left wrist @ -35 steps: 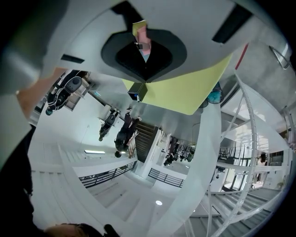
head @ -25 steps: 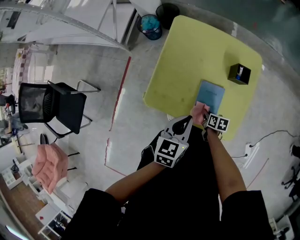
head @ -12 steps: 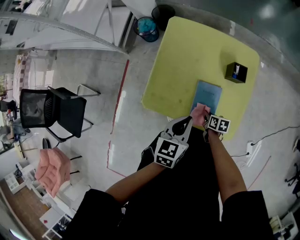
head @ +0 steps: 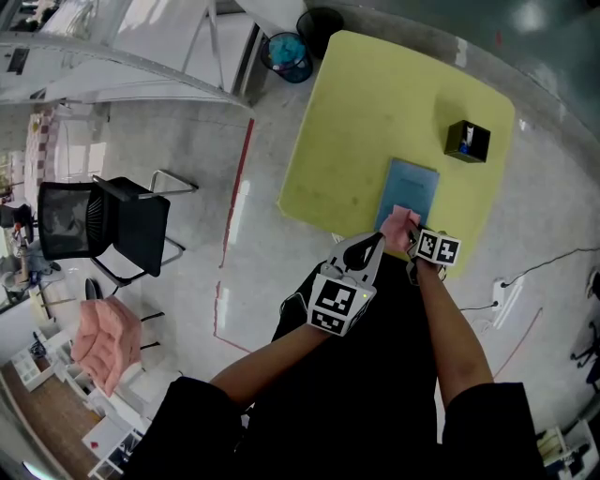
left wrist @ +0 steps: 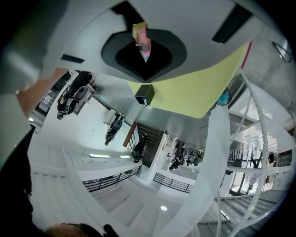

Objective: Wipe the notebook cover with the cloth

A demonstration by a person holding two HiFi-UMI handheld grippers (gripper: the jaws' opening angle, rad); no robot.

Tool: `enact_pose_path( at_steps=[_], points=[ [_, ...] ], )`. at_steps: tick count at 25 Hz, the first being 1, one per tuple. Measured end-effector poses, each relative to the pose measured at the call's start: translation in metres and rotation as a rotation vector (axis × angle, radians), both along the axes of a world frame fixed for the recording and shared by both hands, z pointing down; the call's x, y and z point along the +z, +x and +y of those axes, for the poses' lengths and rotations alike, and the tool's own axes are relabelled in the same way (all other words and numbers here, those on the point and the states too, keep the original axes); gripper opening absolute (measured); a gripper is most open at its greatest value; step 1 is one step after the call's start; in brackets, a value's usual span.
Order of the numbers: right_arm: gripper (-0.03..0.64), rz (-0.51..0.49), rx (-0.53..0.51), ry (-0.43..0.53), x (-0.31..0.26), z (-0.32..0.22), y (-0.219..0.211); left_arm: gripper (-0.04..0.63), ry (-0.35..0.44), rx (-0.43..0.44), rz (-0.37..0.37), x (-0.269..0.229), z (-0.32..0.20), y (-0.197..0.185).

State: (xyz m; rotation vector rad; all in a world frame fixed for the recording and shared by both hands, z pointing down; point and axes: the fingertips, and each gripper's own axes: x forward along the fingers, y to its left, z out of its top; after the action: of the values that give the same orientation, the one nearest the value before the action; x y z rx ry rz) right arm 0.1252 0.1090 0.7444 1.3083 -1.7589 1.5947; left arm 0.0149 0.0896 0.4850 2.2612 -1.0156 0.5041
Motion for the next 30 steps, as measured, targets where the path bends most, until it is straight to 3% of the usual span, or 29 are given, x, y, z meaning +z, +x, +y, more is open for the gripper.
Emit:
enact_pose_path(
  at_steps=[30],
  points=[
    [0.035, 0.006, -0.015, -0.025, -0.004, 0.012, 0.037, 0.003, -0.011, 0.037, 0.008, -0.004, -0.005, 0.041]
  ],
)
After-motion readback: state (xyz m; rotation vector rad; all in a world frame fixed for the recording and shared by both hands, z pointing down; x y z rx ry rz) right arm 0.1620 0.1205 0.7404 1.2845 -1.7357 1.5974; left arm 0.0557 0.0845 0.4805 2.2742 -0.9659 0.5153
